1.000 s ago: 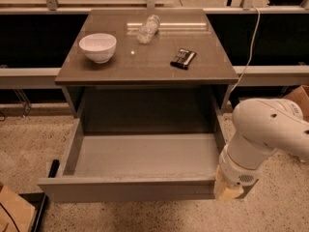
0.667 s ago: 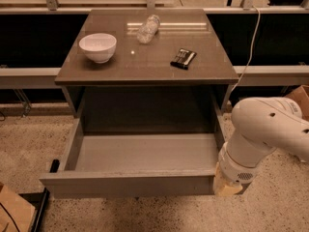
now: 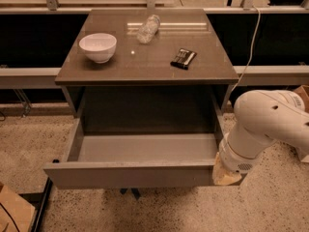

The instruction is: Close top drawer

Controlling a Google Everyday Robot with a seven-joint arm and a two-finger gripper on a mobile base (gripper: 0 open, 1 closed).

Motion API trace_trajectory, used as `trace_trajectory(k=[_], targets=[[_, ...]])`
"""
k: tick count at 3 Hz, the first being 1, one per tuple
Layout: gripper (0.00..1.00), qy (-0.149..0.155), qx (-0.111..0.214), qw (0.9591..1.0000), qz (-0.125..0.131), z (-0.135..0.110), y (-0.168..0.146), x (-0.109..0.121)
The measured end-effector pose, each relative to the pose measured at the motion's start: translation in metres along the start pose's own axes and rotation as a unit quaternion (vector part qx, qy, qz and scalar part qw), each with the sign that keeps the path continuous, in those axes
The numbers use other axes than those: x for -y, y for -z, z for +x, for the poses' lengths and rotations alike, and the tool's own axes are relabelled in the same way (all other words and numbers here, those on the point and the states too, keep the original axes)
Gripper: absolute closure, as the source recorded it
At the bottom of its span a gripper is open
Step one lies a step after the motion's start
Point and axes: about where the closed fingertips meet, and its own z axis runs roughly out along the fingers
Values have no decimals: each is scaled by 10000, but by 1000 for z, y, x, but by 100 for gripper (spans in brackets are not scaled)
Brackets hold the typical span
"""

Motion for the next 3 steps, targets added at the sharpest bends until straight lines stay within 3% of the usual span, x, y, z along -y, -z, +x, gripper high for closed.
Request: trace_trajectory(k=[1, 2, 3], targets=[[100, -236, 87, 9997, 74, 1, -3, 8], [100, -129, 200, 9994, 268, -7, -8, 28], [100, -128, 200, 9994, 269, -7, -8, 28]])
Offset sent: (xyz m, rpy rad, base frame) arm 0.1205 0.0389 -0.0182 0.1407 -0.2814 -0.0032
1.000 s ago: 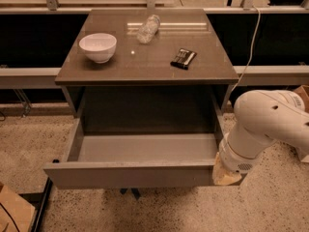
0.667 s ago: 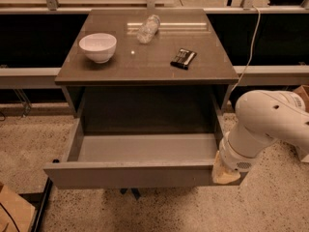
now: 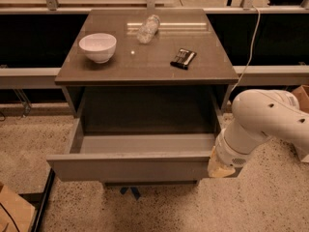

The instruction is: Close top drawer

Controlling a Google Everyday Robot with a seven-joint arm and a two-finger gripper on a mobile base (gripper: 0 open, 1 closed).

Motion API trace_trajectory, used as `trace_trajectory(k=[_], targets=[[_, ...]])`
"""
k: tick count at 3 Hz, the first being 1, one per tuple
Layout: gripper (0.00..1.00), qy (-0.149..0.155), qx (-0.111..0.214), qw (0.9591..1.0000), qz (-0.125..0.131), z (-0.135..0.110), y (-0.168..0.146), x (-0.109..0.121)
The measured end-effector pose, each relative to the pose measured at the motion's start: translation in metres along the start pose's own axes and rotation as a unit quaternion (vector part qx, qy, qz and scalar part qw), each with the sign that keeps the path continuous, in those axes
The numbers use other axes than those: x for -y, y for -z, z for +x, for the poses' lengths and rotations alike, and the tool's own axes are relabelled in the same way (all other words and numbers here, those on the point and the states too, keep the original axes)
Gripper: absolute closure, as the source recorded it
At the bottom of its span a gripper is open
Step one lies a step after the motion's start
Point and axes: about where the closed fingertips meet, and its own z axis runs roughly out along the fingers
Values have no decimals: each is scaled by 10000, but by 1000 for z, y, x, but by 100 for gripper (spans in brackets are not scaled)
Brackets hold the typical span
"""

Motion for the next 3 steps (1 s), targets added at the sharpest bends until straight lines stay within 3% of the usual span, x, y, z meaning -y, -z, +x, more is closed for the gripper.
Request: trace_trajectory(k=[1, 2, 3], targets=[[100, 178, 241, 9992, 280, -14, -5, 33], [100, 178, 241, 9992, 280, -14, -5, 33], [100, 294, 443, 9968, 595, -29, -9, 56]])
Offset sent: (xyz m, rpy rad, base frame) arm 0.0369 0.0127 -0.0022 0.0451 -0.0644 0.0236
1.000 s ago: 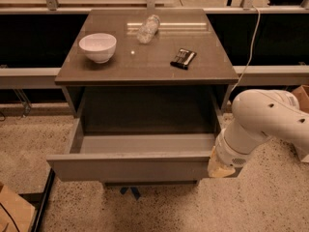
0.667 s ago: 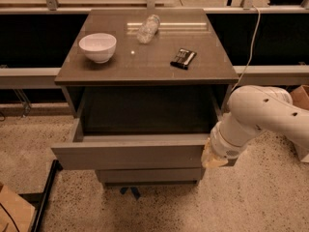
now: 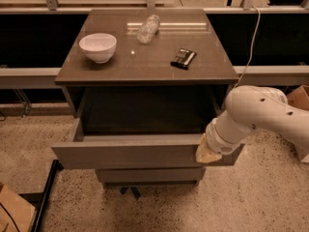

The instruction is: Close top drawer

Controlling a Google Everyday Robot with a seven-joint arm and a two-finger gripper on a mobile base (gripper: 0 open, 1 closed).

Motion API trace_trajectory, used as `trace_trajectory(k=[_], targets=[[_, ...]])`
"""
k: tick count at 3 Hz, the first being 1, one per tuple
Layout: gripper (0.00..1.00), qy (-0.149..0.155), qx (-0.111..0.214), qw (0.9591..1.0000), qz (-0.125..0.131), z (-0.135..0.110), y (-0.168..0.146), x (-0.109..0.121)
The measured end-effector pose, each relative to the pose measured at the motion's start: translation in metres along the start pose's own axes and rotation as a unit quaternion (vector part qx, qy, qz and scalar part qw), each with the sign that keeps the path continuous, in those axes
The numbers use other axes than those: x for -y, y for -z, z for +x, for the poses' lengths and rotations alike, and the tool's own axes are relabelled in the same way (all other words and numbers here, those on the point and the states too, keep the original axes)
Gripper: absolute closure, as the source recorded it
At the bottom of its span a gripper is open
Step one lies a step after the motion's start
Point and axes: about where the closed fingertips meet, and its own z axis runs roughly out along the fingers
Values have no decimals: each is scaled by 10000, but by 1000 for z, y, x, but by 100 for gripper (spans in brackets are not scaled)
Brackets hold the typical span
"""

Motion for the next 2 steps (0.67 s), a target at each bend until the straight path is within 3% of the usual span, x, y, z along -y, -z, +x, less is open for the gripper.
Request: trace_trajectory(k=[2], targets=[[100, 279, 482, 9974, 467, -28, -14, 49]])
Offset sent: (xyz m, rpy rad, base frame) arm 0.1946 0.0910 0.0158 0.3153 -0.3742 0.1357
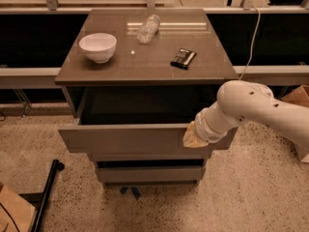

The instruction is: Close top drawer

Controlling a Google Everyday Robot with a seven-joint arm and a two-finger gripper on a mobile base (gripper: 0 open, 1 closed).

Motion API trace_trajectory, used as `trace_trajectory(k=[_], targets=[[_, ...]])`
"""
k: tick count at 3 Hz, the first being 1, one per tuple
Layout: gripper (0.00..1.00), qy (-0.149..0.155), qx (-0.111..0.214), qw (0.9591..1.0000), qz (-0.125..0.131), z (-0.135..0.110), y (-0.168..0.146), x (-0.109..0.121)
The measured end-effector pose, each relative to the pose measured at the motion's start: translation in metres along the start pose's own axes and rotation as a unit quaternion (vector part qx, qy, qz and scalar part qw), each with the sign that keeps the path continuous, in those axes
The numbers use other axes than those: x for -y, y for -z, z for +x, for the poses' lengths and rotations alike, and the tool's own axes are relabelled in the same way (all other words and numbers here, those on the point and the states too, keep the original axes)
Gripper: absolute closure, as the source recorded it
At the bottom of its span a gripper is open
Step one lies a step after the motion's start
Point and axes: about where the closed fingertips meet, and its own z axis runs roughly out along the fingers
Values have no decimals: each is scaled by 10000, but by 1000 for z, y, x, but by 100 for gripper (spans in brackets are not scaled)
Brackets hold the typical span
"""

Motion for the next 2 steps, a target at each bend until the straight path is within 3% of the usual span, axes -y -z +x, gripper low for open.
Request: trace_trajectory(k=[1, 2], targets=[[100, 0, 0, 10000, 0, 0, 0, 0], [100, 178, 119, 9992, 326, -5, -13, 31]])
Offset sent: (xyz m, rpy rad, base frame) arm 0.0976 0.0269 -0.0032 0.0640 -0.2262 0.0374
